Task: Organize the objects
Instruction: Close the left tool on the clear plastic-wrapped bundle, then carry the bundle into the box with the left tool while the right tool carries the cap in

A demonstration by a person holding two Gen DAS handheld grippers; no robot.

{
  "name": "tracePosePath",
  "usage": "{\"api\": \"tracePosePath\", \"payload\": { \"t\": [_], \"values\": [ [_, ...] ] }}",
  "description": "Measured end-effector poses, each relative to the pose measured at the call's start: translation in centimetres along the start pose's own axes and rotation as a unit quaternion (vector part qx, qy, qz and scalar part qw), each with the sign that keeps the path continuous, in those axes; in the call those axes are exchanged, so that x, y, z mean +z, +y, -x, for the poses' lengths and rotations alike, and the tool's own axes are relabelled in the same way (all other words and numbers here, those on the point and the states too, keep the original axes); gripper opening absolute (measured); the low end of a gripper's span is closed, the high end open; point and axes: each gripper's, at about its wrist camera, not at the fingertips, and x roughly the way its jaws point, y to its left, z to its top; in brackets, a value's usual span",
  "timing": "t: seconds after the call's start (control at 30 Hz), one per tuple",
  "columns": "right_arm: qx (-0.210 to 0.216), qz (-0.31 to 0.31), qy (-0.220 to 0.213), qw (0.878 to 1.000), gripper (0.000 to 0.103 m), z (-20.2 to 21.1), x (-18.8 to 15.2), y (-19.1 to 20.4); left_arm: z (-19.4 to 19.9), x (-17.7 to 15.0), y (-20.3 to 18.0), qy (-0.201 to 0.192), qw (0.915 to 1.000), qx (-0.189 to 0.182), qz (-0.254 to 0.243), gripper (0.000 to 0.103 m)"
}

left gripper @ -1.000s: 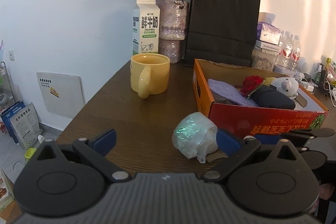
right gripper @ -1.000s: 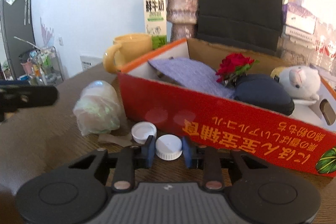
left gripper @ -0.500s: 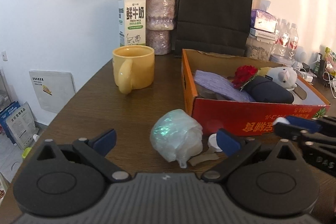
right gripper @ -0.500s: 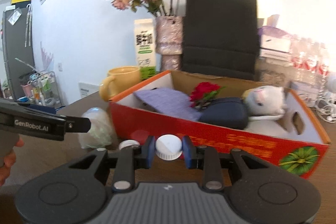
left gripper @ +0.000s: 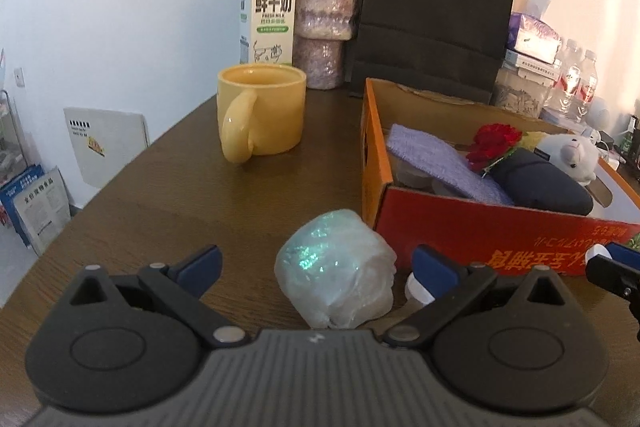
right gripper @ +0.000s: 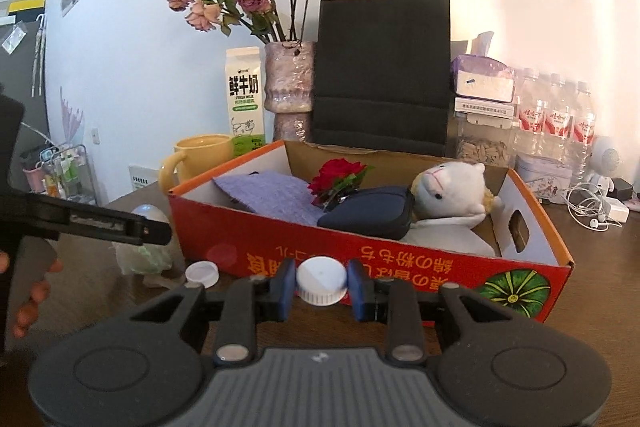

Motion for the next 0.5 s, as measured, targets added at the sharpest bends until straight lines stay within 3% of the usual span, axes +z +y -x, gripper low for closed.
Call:
{"api": "tracePosePath", "payload": {
  "t": [0.1,0.17,0.27,0.5],
  "values": [
    [0.001,0.002,0.001,1.0,0.027,-0.02,-0.01,0.15,-0.23,-0.16,0.25,-0.003,0.9999,-0.012,0.008,0.097],
    [0.002,0.004,0.002,1.0,0.027,-0.04,-0.04,0.22,-0.38,-0.17,0.35,0.001,0.9996,-0.027,0.012,0.074],
    [0.002,0.005,0.002,1.0,0.027,-0.07,-0.08,0.34,-0.73,-0.38,0.58,0.008,0.9984,-0.052,0.02,0.052],
    [0.004,0.01,0.004,1.0,0.027,-0.07,-0.16,0.56,-0.11,-0.71,0.31,-0.005,0.9983,-0.057,0.013,0.044]
  ]
}}
